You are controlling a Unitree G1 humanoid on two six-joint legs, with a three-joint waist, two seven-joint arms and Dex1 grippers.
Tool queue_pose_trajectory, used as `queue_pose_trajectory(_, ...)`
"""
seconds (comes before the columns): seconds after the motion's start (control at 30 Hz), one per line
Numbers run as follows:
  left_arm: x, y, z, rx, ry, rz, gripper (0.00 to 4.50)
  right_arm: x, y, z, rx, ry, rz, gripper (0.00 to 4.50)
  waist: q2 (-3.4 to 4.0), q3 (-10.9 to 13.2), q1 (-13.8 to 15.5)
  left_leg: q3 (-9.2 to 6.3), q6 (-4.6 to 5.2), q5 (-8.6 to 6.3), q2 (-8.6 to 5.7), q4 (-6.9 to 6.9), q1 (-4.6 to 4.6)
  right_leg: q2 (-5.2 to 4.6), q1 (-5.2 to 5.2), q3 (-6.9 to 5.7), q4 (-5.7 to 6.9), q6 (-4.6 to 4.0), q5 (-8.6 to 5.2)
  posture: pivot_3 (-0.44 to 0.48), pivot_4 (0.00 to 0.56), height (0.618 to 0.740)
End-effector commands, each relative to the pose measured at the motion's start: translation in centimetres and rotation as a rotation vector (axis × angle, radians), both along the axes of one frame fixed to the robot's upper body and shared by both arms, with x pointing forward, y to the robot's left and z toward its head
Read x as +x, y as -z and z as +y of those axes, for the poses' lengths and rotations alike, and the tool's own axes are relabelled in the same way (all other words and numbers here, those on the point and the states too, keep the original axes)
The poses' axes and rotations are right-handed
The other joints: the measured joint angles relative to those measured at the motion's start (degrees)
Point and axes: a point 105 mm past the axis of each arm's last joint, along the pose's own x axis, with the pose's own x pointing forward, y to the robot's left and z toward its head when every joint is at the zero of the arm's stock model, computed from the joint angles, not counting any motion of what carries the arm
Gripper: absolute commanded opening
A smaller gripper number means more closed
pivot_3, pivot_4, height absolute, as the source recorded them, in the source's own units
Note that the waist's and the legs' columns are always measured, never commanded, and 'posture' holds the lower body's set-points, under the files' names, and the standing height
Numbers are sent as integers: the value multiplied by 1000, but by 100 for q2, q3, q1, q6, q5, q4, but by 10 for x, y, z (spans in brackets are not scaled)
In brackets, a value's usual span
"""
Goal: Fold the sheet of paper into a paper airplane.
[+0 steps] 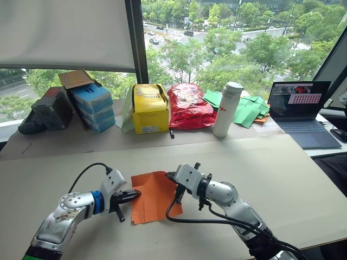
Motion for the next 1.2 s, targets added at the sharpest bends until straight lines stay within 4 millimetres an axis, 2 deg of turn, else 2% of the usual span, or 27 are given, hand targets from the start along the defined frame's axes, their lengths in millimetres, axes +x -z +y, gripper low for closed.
queue_pose_trajectory(0.03, 7, -13, 2, 6, 27, -29, 0, -11, -7, 10, -84, -36, -152, 27, -1, 0, 5, 0, -3, 2, 0, 0, 0, 1, 0, -3, -1, 0, 0, 0, 150, 740)
queue_pose_trajectory(0.23, 17, -18, -4, 22, 79, -40, 0, -15, 3, 19, -190, -86, -180, 27, -2, 1, 6, 3, -20, 12, -1, 3, -3, 1, 4, -2, -6, 0, 0, 0, 150, 740)
queue_pose_trajectory(0.53, 41, -31, -21, 43, 123, -101, 0, -13, 27, 20, -291, -92, -30, 27, -5, 1, 9, 3, -18, 11, -1, 8, -6, 4, 4, -4, -5, 0, 0, 0, 150, 740)
queue_pose_trajectory(0.83, 48, -37, -42, 75, 178, -151, 0, -11, 32, 22, -331, -99, 6, 27, -7, 0, -2, 5, -20, 13, -1, 9, -6, 6, 3, -2, -1, 0, 0, 0, 150, 740)
queue_pose_trajectory(1.0, 54, -61, -45, 61, 182, -213, 0, -11, 32, 22, -331, -97, 13, 27, -8, -1, 2, 5, -21, 13, -1, 12, -6, 7, 3, -2, 0, 0, 0, 0, 150, 740)
queue_pose_trajectory(1.2, 56, -83, -64, -16, 216, -250, 0, -9, 31, 22, -333, -95, 13, 27, -9, -1, -5, 6, -22, 14, -1, 13, -5, 8, 4, -3, 1, 0, 0, 0, 150, 740)
